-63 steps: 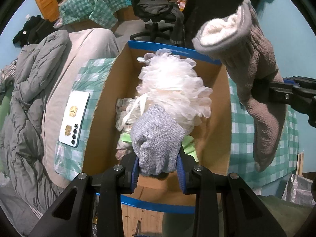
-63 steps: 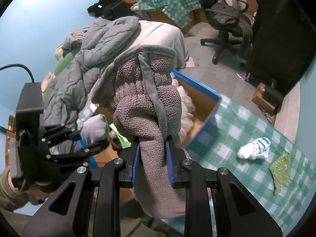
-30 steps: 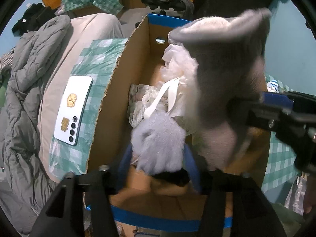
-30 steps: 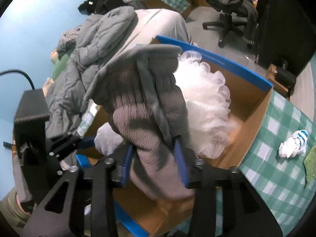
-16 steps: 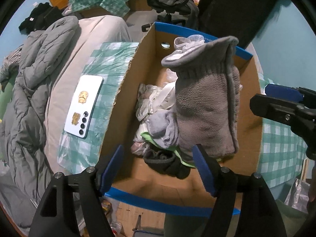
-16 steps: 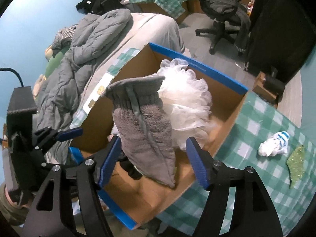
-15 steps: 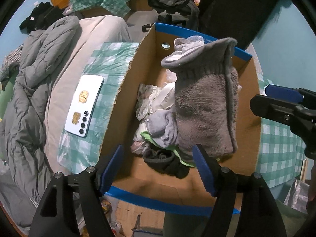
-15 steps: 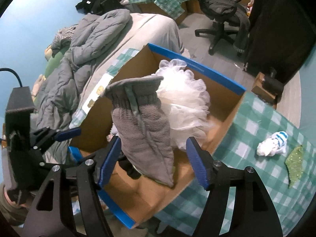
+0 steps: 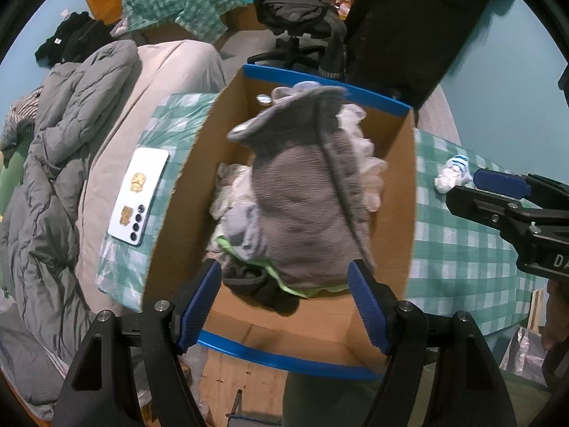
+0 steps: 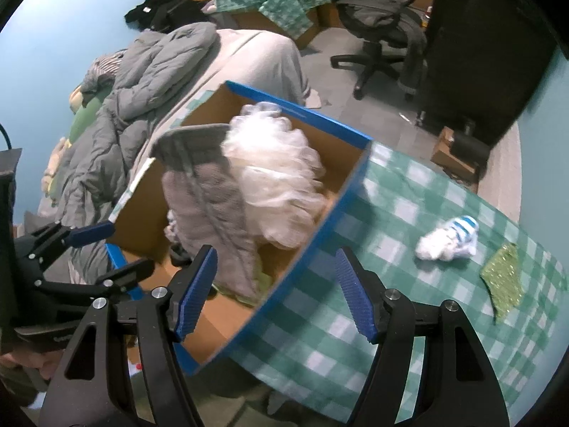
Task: Organize soft objects
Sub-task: 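Move both tools back over the striped sock bundle and green knit pad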
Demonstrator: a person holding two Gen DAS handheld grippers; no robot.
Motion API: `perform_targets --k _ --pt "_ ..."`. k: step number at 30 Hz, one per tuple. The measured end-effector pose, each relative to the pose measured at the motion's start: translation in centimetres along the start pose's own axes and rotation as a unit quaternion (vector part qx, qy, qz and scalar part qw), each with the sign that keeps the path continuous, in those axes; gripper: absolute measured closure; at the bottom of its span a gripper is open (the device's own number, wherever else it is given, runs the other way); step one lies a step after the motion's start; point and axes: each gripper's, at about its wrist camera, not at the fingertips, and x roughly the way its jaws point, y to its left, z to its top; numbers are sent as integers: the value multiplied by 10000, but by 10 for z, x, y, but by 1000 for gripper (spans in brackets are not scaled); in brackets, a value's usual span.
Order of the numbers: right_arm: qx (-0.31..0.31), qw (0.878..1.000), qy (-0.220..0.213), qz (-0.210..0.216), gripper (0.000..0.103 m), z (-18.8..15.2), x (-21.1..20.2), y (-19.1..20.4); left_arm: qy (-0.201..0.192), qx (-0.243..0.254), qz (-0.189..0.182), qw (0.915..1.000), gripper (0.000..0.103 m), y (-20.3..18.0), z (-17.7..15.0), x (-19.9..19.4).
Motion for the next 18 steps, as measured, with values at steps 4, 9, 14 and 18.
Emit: perform_targets --k 4,9,14,18 --pt "191 9997 -22 -131 33 -11 -11 -23 -4 145 -72 9999 28 -18 1 -1" --pt "396 9988 -72 -278 33 -22 -26 -47 -31 434 -138 9990 28 -44 4 -2" --pt "535 9973 -90 -492 33 -37 -40 -72 -65 613 -220 9979 28 -65 6 -3" --pt "634 9960 -111 -617 33 -48 -50 -89 -90 803 -273 9964 28 -82 8 -4"
